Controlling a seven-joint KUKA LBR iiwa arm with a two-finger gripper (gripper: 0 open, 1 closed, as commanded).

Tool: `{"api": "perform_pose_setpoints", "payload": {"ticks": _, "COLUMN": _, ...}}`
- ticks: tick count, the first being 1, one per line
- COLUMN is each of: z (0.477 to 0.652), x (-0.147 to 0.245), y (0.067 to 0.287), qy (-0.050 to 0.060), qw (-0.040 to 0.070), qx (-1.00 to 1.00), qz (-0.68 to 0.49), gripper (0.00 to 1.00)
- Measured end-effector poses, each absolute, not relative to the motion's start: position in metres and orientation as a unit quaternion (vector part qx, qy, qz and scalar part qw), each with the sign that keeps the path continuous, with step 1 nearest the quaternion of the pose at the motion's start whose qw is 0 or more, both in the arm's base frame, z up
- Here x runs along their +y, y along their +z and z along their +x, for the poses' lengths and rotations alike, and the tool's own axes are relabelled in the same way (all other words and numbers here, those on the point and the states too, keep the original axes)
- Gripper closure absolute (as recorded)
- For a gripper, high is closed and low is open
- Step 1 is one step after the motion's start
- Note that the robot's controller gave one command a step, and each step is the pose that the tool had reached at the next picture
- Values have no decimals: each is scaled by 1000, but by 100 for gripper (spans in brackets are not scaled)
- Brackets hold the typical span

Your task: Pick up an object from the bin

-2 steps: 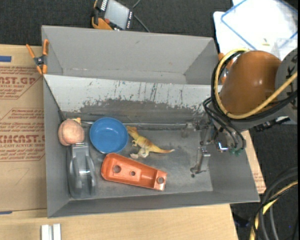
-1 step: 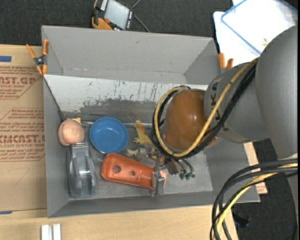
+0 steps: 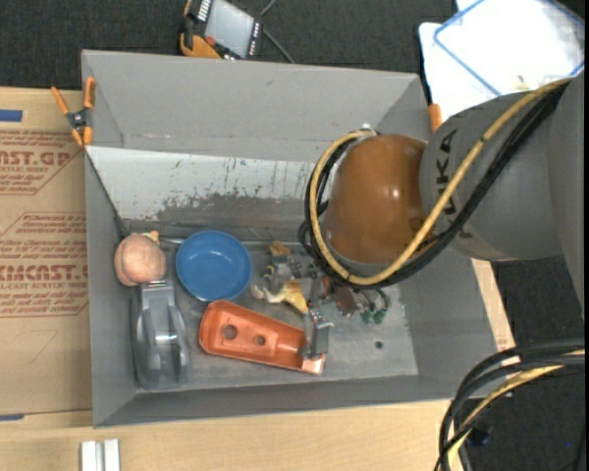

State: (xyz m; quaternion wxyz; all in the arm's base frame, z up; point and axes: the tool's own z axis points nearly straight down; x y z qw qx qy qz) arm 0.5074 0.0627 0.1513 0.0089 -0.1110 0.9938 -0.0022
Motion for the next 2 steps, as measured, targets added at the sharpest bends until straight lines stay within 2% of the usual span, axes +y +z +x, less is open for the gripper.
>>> {"api": "perform_pose_setpoints", "payload": {"ticks": 1, "z": 480, "x": 93, "y": 100, "qy": 1, "qw": 0, "qx": 989, "qz": -151, "gripper": 0}}
{"api": "perform_pose_setpoints", "payload": {"ticks": 2, "z": 483, "x": 100, "y": 71, "qy": 0, "qw": 14, "qx": 1000, "qz": -24, "gripper": 0}}
